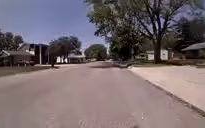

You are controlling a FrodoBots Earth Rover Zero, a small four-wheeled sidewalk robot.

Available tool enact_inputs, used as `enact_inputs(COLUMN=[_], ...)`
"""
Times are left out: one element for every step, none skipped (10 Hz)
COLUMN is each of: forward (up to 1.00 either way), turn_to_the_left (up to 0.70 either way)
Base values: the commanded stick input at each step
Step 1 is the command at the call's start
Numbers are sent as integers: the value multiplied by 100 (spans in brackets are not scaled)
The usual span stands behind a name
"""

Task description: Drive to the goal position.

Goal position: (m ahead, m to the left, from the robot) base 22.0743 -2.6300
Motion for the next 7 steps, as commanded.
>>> enact_inputs(forward=[70, 70, 70, 70, 70, 70, 70], turn_to_the_left=[0, 0, 0, 0, 0, 0, 0])
